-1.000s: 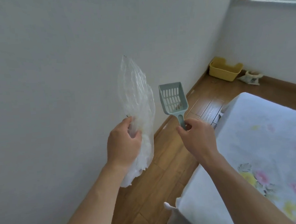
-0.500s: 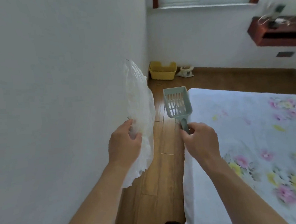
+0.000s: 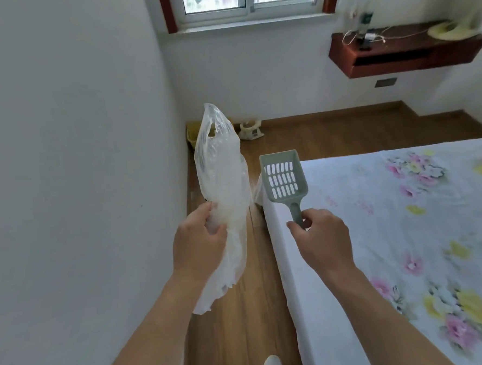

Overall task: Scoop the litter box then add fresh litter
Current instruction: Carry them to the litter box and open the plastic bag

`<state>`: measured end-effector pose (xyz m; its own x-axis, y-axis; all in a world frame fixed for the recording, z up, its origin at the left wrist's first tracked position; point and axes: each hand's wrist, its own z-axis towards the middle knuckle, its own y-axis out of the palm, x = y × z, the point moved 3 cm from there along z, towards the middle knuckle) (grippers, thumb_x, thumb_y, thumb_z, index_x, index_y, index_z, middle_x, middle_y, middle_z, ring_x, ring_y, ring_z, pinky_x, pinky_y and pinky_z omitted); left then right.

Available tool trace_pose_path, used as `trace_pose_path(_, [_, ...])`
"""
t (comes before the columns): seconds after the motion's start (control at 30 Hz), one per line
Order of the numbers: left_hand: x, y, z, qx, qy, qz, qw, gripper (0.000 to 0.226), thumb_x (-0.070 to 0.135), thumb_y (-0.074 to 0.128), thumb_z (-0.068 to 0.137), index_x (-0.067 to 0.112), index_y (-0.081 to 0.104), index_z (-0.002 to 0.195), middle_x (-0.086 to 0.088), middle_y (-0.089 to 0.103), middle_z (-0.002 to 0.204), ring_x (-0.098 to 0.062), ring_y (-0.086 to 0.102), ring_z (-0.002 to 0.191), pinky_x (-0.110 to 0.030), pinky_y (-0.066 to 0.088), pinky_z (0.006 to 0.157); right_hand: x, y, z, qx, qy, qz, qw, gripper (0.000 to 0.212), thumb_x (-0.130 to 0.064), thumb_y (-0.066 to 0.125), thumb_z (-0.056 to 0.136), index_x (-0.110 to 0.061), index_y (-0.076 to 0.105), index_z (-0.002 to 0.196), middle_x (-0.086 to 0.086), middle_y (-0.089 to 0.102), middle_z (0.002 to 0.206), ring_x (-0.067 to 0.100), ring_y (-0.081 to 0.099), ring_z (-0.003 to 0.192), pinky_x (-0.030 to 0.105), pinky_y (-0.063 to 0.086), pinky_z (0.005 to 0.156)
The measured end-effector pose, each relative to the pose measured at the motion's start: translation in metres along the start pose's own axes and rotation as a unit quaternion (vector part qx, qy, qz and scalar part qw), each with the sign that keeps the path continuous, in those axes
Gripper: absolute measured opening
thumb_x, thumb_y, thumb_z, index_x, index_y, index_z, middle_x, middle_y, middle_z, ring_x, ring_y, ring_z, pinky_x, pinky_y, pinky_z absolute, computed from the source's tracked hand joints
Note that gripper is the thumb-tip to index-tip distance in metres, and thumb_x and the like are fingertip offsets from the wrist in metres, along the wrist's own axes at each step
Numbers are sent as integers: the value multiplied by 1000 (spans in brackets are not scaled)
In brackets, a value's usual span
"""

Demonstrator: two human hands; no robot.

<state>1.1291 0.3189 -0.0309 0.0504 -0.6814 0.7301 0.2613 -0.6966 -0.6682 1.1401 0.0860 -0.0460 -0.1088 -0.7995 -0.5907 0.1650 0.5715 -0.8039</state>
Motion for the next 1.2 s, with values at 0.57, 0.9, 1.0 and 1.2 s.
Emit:
trace_pose_path(0.57, [-41,35,342,26,-4,-39,999,34,23,65,87,28,63,120,12,66,92,-9,63,84,-27,54,73,-98,83,308,14,-14,18,1000,19,-39,68,89,-20,70,88,-10,64,78,7,59,65,9,38,58])
trace_pose_path(0.9, [-32,77,540,-13,17,-55,998,41,22,67,87,26,61,128,10,68,104,-12,64,95,-29,55,81,-126,115,486,29,21,36,999,19,-37,68,90,-19,68,86,-8,63,76,8,60,66,16,47,58])
trace_pose_path(1.0, [-34,96,602,-12,15,-44,999,40,22,67,88,27,61,127,12,68,104,-10,64,95,-29,56,81,-130,138,551,20,18,39,999,20,-38,67,90,-19,69,85,-8,64,76,8,60,66,18,49,58])
trace_pose_path(1.2, [-37,118,713,-4,-27,-31,999,29,24,64,89,34,64,116,19,67,92,-4,64,87,-30,58,75,-158,179,680,-41,-8,53,998,16,-34,67,91,-20,68,85,-7,62,77,5,58,65,13,35,53])
